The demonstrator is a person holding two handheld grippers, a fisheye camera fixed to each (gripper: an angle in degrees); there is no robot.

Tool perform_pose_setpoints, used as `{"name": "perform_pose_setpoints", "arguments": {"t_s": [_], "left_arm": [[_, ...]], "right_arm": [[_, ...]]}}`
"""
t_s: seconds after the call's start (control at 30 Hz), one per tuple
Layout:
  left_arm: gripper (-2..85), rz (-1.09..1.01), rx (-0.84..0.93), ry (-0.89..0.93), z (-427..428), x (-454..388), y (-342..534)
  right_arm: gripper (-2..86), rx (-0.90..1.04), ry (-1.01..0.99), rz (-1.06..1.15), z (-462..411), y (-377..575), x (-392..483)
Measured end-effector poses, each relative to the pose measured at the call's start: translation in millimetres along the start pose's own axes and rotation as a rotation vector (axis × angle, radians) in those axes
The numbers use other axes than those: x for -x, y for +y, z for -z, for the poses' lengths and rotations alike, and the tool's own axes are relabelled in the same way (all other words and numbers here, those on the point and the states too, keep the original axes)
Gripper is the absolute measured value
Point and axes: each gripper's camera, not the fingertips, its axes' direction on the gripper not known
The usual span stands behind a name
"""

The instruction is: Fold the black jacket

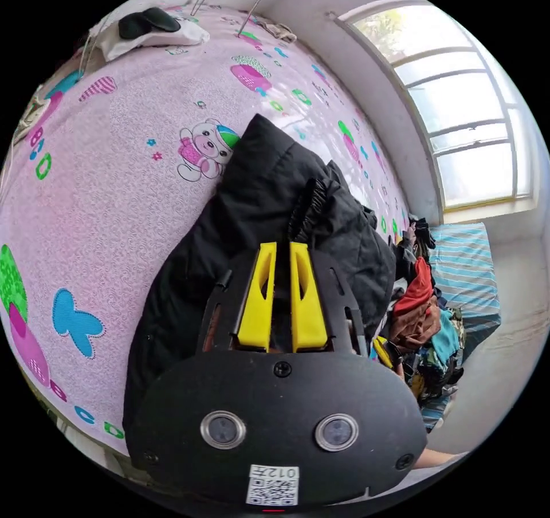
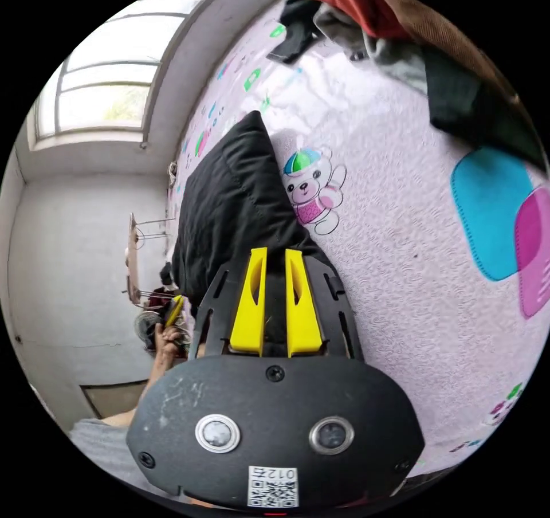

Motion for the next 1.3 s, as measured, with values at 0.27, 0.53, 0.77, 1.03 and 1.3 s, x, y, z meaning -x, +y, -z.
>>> {"name": "perform_pose_setpoints", "arguments": {"t_s": [0.27,0.53,0.77,1.03,1.3], "left_arm": [[0.2,-0.402,-0.122,-0.173,-11,-137,-7],[-0.2,-0.549,0.051,-0.392,-134,-174,-9],[-0.2,-0.616,0.012,-0.392,-170,-175,14],[-0.2,-0.543,0.062,-0.363,-153,-196,0],[-0.2,-0.638,0.086,-0.236,-40,-180,102]], "right_arm": [[7.1,-0.152,0.228,0.327,6,-20,116],[7.6,-0.072,0.468,0.491,-118,-13,169],[7.7,-0.146,0.446,0.567,-133,41,165],[7.0,-0.009,0.430,0.476,-90,47,217],[6.4,0.061,0.356,0.654,23,255,263]]}}
